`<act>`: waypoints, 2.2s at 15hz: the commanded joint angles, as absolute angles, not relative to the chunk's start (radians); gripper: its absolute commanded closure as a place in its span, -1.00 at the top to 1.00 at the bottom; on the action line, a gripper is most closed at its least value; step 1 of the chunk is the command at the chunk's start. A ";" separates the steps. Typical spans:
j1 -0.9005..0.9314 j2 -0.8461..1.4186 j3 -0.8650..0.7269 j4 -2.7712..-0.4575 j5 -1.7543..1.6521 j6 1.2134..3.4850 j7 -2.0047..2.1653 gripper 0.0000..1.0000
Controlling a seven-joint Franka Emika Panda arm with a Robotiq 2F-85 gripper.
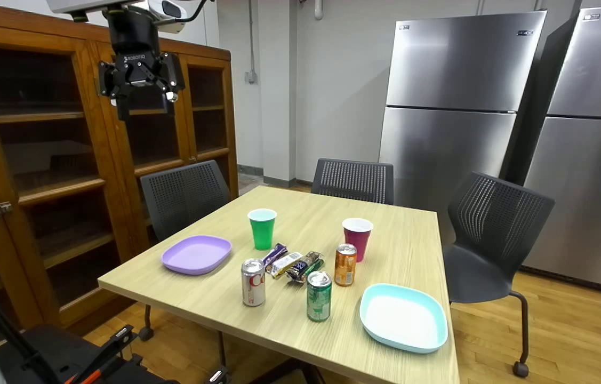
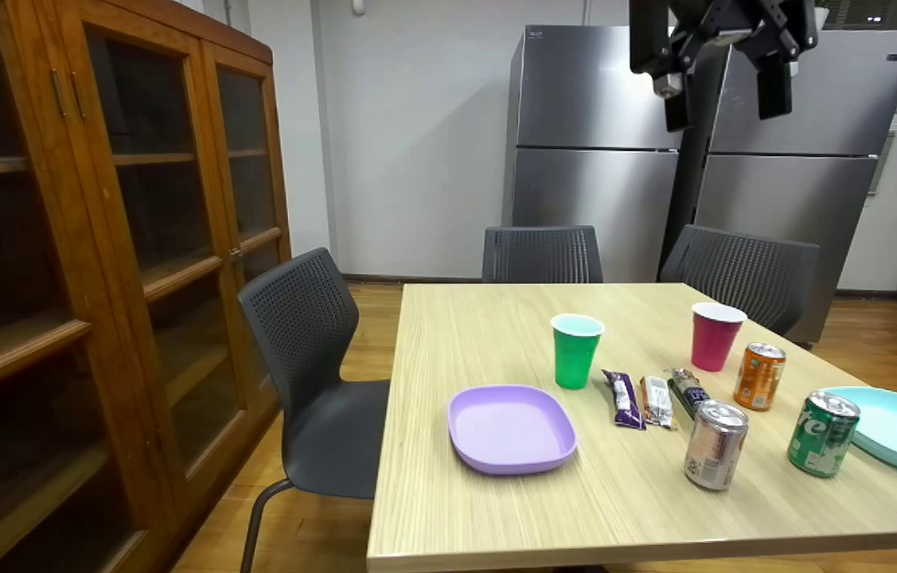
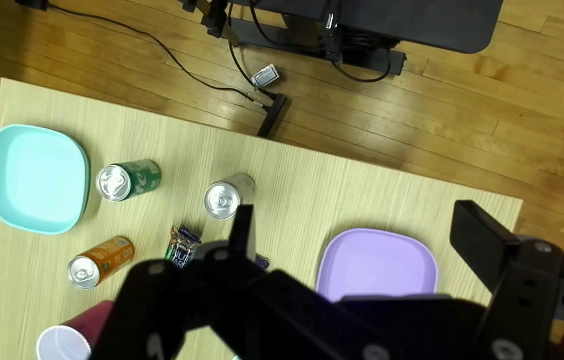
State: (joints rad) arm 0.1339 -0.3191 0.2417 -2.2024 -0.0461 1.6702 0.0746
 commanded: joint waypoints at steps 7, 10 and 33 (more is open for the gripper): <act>0.133 -0.317 0.160 -2.292 -0.036 1.858 0.041 1.00; 0.126 -0.298 0.137 -2.311 -0.041 1.911 0.032 1.00; 0.050 -0.005 0.030 -2.371 -0.056 2.303 0.066 1.00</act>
